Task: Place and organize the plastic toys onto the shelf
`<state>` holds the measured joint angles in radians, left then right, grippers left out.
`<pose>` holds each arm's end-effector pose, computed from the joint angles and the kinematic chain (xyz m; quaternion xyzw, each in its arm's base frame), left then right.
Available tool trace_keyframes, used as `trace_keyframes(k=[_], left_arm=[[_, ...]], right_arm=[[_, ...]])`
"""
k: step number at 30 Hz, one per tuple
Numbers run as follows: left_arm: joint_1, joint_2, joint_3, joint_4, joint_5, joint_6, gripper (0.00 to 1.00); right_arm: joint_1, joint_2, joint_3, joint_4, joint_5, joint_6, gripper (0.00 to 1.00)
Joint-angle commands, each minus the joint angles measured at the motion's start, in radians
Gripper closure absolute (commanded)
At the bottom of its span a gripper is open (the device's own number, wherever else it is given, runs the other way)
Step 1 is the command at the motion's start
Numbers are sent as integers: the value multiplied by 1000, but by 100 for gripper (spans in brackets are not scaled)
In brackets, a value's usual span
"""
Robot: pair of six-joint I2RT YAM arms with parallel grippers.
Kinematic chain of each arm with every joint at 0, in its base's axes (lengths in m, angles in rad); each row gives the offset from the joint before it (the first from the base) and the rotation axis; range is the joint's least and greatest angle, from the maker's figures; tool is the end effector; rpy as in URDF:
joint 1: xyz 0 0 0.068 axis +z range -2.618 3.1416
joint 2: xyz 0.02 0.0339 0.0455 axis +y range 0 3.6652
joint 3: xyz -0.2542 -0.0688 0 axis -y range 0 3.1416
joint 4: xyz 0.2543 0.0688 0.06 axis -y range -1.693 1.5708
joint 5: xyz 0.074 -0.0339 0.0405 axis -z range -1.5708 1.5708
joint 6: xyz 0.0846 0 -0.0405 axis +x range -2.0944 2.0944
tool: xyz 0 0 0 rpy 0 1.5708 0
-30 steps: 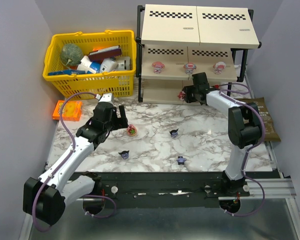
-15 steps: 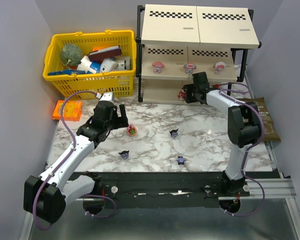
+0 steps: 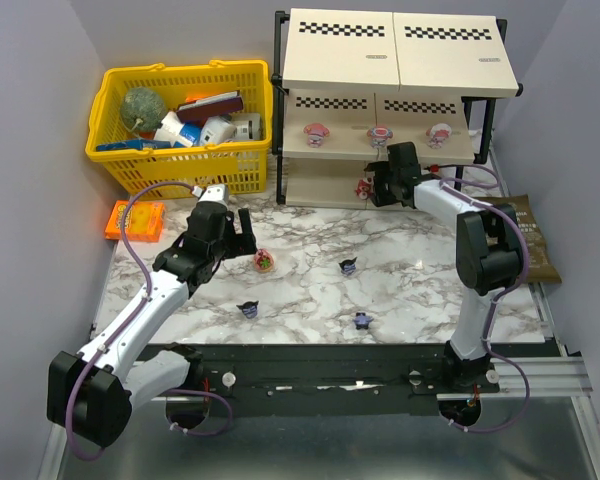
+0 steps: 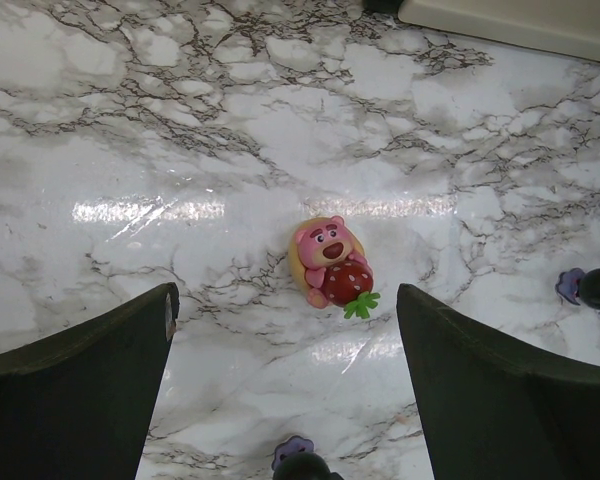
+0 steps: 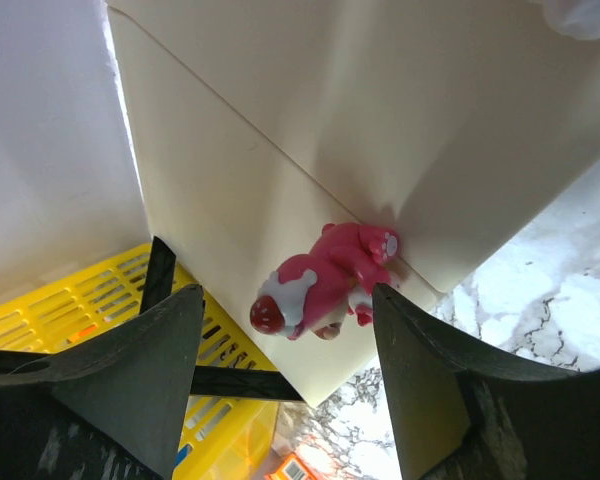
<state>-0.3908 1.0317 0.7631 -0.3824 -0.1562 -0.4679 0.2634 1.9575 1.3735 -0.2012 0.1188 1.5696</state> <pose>0.2602 -0.0929 0.2265 -0.0690 0.8914 -0.1206 0.4314 0.4592 0.1134 0.1471 0.5784 0.7186 0.2698 0.2761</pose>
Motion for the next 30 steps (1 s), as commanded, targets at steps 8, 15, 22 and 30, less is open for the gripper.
trace_keyframes(k=[8,15,22,30], left_arm=[[7,-16,16,19,-6,5,1],[7,-21,10,25,3,-6,1],[7,-25,1,27,12,-26,1],[7,-36,41,-9,-28,18,1]], right_arm=[[-9,-52,-45,55,-11,-25,23],[-9,-120,-120,78,-44,-34,23],[5,-183,-183,89,-73,-60,23],[54,-244,-133,-137,-168,-59,23]])
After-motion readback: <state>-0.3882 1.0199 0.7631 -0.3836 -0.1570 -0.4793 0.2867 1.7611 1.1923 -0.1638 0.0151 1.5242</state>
